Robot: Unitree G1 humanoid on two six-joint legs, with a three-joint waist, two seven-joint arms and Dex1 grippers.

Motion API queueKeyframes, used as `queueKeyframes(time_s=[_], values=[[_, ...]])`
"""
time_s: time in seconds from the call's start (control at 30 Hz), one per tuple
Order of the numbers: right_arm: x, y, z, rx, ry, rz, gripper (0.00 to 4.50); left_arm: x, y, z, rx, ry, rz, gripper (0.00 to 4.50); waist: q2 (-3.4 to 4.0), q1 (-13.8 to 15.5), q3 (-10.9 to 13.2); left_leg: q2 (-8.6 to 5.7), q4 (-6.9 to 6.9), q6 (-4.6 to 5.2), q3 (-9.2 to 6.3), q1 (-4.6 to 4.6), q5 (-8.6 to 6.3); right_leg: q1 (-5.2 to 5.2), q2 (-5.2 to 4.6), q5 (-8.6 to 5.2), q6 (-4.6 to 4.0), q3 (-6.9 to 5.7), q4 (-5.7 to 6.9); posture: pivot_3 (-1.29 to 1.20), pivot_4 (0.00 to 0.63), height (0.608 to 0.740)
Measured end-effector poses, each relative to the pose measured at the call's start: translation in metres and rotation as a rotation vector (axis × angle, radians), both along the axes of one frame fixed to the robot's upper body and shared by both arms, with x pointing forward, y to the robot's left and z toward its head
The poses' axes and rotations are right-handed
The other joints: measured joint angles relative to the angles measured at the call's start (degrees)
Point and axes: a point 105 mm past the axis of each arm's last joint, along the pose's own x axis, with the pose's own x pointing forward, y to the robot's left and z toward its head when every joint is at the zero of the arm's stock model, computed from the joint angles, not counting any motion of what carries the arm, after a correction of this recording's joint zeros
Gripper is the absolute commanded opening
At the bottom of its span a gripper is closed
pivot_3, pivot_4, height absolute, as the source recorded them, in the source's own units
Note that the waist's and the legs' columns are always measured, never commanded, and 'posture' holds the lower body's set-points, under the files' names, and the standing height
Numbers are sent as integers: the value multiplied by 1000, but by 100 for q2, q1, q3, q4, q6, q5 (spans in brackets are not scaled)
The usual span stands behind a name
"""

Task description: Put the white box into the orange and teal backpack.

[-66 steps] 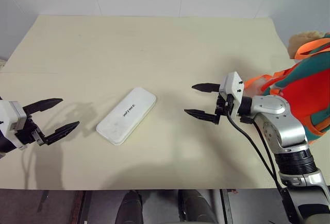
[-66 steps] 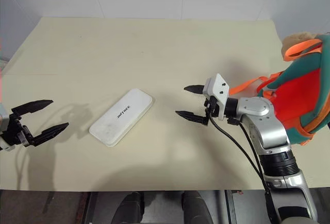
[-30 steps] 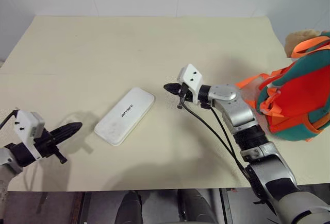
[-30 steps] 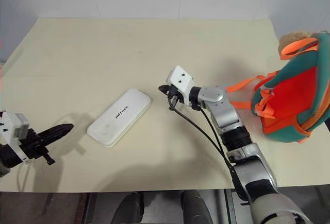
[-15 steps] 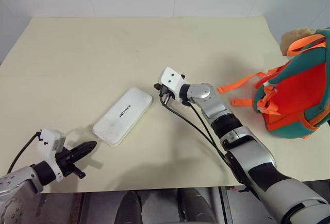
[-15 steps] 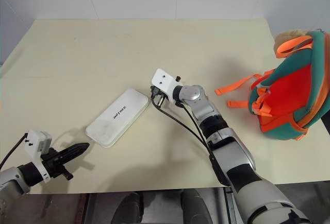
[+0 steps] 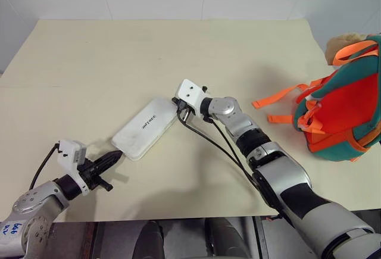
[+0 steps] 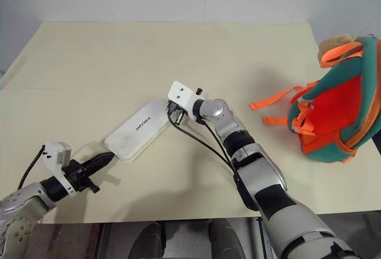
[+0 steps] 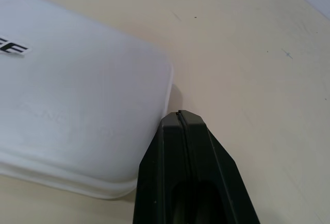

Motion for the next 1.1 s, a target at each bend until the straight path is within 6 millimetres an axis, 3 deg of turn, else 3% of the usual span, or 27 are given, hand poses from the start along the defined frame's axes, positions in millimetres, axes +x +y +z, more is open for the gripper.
queueKeyframes(time_s=[0.6, 0.77, 0.93, 1.1], values=[[-44, 4, -5, -32, 64, 240, 0, 19, 28, 5, 88, -92, 94, 9, -2, 13, -1, 0, 2, -1, -1, 4, 0, 5, 0, 1, 1, -1, 1, 0, 150, 740], [-35, -3, 10, 37, 37, 172, 0, 7, 37, 2, 93, -58, 113, 9, -1, -3, 0, 1, -5, -1, -1, 4, 0, 1, 0, 0, 1, 0, -1, 0, 150, 740], [-13, -11, 26, 73, -16, 38, 0, -11, 27, 0, 48, -3, 56, 9, -2, 1, -1, 1, -4, -1, -1, 4, -1, 1, 0, 0, 0, 0, -2, 0, 150, 740], [4, -18, 16, 78, -4, -77, 0, -19, 23, -3, 19, 39, 36, 9, -1, -1, 0, 1, -6, -1, 0, 4, -1, 1, 0, -1, -3, 1, -4, 0, 150, 740]])
